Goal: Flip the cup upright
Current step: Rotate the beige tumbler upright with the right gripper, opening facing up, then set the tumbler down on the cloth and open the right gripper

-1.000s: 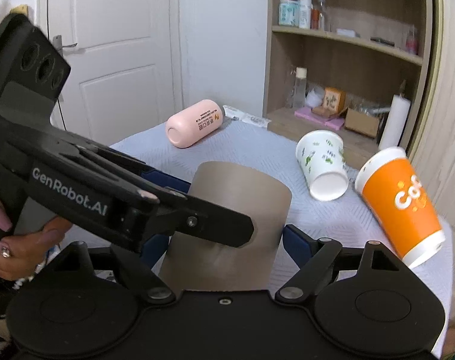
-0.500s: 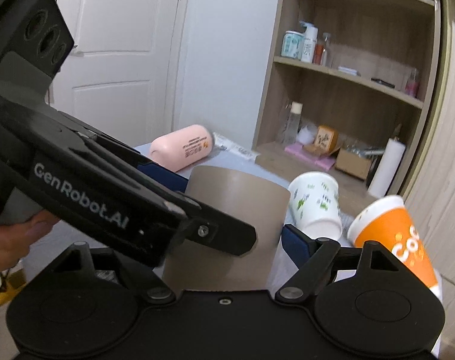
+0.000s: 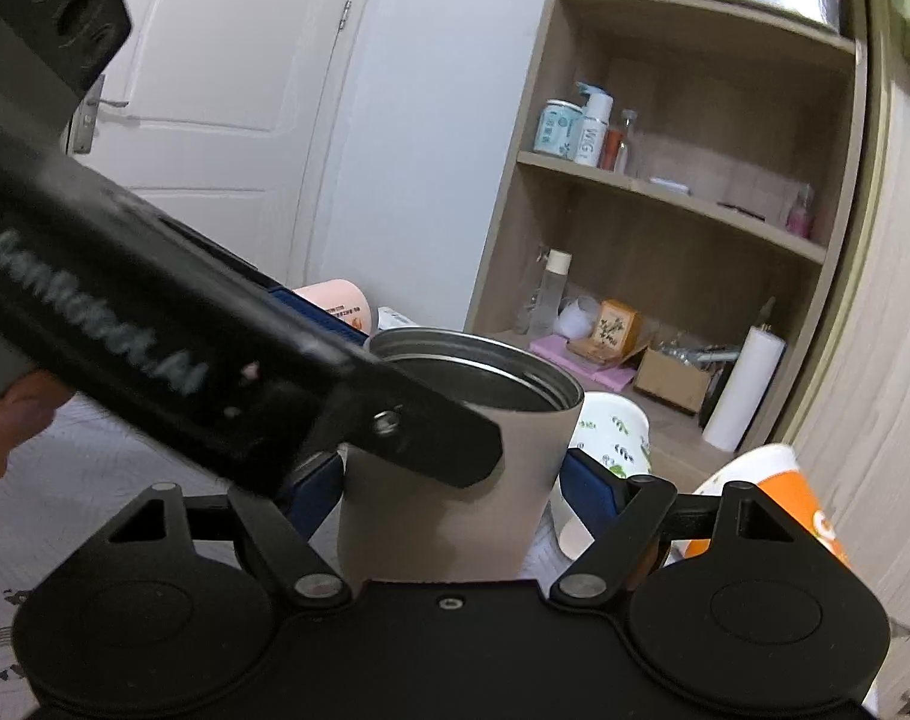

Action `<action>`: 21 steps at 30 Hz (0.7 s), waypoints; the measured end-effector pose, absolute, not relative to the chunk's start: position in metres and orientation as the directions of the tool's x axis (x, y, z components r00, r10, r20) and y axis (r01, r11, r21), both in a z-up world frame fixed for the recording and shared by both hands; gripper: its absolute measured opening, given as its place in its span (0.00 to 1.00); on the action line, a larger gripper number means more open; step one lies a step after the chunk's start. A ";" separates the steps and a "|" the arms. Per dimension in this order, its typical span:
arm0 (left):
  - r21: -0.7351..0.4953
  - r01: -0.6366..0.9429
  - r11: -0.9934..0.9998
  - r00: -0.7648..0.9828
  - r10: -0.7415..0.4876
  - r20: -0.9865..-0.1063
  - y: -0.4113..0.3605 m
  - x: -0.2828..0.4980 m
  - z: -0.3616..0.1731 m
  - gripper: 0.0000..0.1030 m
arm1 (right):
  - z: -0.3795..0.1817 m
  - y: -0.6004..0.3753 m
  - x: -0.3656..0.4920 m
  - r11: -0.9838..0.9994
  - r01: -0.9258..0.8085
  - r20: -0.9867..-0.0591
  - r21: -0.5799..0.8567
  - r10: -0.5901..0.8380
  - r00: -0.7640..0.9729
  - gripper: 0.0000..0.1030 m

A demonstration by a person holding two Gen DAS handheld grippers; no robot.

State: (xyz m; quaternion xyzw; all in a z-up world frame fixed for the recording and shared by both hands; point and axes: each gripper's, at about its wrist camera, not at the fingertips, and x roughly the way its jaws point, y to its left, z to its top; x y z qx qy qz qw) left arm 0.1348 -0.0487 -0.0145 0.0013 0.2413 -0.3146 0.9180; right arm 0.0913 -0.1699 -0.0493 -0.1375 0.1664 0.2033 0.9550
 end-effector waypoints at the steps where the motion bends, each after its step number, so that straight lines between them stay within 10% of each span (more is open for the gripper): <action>1: -0.137 0.580 0.803 0.689 -0.573 -0.444 -0.051 0.134 -0.015 0.68 | -0.049 -0.170 0.091 0.880 -0.433 -0.373 -0.195 0.342 0.863 0.81; 21: -0.088 0.598 0.796 0.689 -0.567 -0.451 -0.065 0.122 -0.021 0.68 | -0.054 -0.181 0.081 0.886 -0.423 -0.350 -0.191 0.341 0.872 0.81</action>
